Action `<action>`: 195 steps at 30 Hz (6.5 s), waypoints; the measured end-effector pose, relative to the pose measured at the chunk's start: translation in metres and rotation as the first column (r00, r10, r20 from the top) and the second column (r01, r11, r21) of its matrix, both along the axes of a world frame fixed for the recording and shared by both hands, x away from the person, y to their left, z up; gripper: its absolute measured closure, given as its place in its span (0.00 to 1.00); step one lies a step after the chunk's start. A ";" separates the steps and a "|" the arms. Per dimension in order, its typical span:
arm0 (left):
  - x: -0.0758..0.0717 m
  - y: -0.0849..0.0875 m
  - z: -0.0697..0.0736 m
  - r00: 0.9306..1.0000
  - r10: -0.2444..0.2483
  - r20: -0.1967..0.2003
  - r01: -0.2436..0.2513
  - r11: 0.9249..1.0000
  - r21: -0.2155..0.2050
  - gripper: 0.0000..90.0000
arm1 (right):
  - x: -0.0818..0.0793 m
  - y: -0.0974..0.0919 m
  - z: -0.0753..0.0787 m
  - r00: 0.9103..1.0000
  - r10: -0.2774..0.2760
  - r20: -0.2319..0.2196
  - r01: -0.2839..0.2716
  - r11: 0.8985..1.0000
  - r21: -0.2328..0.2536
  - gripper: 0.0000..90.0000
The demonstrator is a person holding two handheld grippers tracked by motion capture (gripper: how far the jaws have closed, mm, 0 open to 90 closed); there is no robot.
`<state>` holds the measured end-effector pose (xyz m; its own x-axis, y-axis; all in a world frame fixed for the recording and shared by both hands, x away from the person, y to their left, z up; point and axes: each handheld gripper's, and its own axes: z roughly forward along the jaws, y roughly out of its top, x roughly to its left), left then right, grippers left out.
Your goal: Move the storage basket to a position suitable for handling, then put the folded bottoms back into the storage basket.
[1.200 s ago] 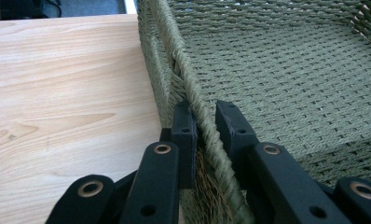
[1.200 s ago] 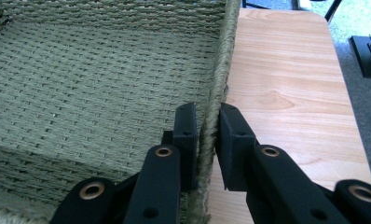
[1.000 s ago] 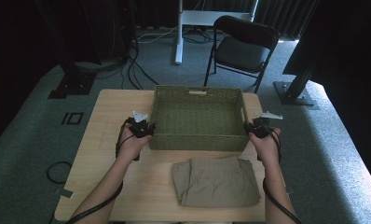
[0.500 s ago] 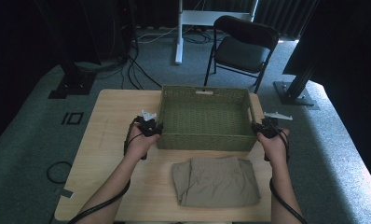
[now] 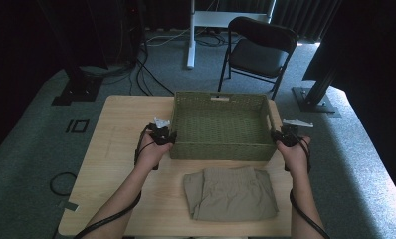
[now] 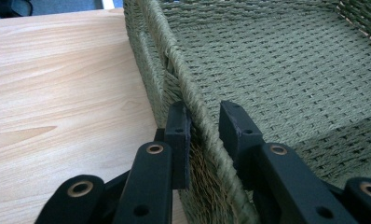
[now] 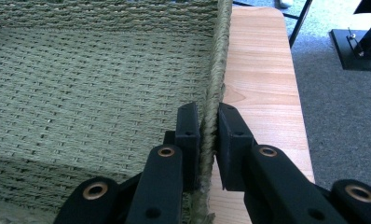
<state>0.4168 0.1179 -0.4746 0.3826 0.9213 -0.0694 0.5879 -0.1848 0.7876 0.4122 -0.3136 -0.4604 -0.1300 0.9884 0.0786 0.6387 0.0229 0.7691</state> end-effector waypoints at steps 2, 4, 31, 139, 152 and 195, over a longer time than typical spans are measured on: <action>0.000 0.000 0.000 1.000 -0.002 -0.003 0.002 1.000 0.002 0.83 | 0.000 0.000 0.000 1.000 0.002 0.000 -0.002 1.000 -0.006 0.89; 0.001 0.001 0.001 1.000 -0.001 -0.007 0.001 1.000 -0.003 0.83 | 0.000 0.000 0.001 1.000 0.004 -0.002 -0.004 1.000 -0.008 0.89; -0.008 0.016 0.045 0.978 -0.184 0.093 0.194 0.975 -0.110 0.30 | -0.019 0.019 0.034 0.955 0.151 0.254 -0.171 0.984 0.059 0.19; -0.130 -0.075 -0.079 0.910 -0.407 -0.075 0.413 0.906 0.093 0.16 | -0.136 0.032 -0.098 0.956 0.290 -0.042 -0.292 0.956 -0.039 0.13; -0.121 -0.084 -0.078 0.890 -0.454 -0.048 0.456 0.889 0.032 0.60 | -0.138 0.040 -0.094 0.931 0.365 -0.016 -0.365 0.931 0.013 0.77; -0.115 -0.043 0.039 0.852 -0.519 0.070 0.524 0.847 -0.095 0.84 | -0.148 0.049 0.021 0.882 0.454 0.126 -0.467 0.879 0.096 0.89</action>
